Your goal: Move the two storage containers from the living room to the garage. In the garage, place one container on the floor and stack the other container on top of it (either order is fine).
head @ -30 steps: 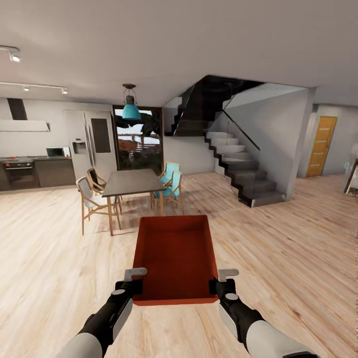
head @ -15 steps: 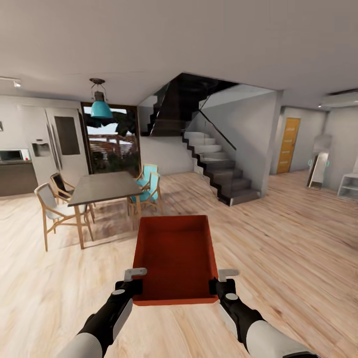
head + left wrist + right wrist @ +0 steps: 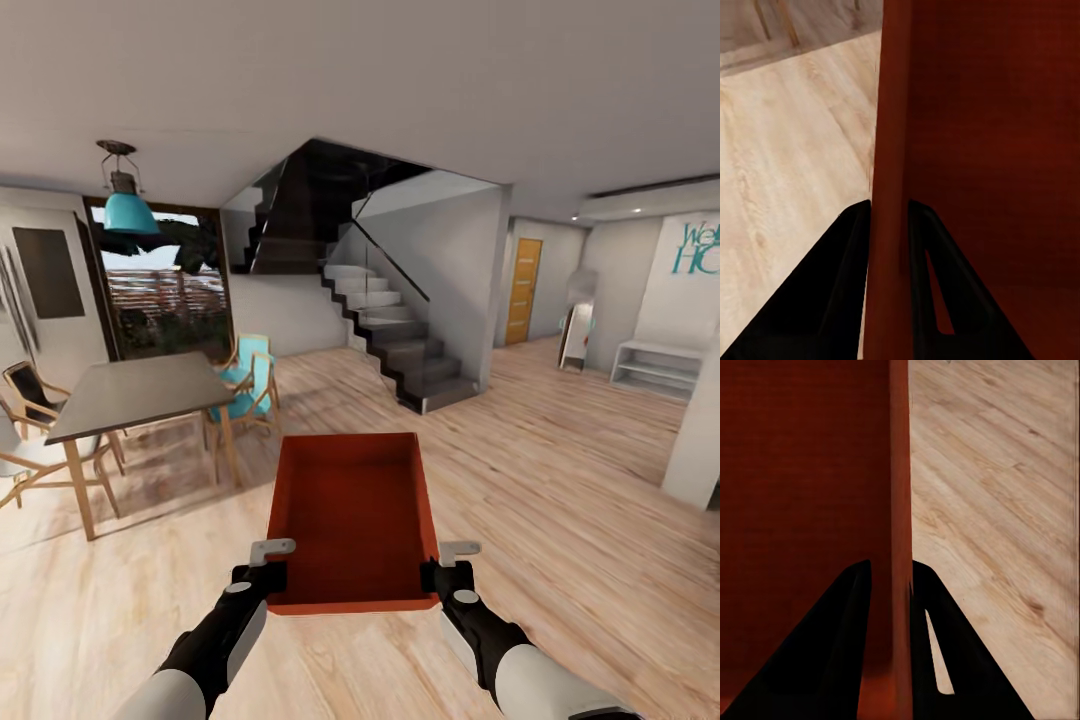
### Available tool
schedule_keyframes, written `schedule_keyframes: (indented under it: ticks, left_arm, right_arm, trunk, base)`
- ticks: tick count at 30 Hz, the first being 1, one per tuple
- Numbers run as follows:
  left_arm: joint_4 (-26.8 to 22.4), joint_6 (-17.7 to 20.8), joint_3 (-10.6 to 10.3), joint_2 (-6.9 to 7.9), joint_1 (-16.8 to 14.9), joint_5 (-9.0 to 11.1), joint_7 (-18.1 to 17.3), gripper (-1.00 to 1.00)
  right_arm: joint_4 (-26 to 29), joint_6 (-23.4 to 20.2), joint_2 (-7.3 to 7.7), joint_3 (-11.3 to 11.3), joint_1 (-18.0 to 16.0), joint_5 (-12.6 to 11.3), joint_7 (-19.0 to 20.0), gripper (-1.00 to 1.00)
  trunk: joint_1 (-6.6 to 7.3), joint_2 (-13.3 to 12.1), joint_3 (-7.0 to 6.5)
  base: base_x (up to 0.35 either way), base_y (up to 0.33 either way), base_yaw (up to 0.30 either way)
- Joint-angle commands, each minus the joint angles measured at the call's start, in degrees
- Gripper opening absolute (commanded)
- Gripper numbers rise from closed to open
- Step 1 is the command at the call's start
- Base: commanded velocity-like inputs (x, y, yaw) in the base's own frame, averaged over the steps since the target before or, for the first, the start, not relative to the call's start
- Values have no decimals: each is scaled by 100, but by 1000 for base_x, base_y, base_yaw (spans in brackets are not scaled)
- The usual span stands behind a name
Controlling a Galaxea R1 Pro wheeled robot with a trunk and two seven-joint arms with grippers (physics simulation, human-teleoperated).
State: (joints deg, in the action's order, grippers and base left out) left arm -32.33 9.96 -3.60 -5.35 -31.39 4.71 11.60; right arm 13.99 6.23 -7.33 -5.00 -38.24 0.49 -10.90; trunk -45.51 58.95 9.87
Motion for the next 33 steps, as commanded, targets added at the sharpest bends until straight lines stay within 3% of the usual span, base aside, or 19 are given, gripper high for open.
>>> schedule_keyframes:
  ticks: [1, 33]
  left_arm:
    - [-27, -178, -1, -1, 1, -67, 71, -100]
    - [-27, -178, -1, -1, 1, -67, 71, -100]
  right_arm:
    - [-19, 18, -6, 219, -8, -172, -466, -100]
    - [-19, 19, -6, 219, -8, -172, -466, -100]
  trunk:
    - [-4, 5, 8]
    - [-4, 5, 8]
  base:
    - [323, 0, -282]
    - [323, 0, -282]
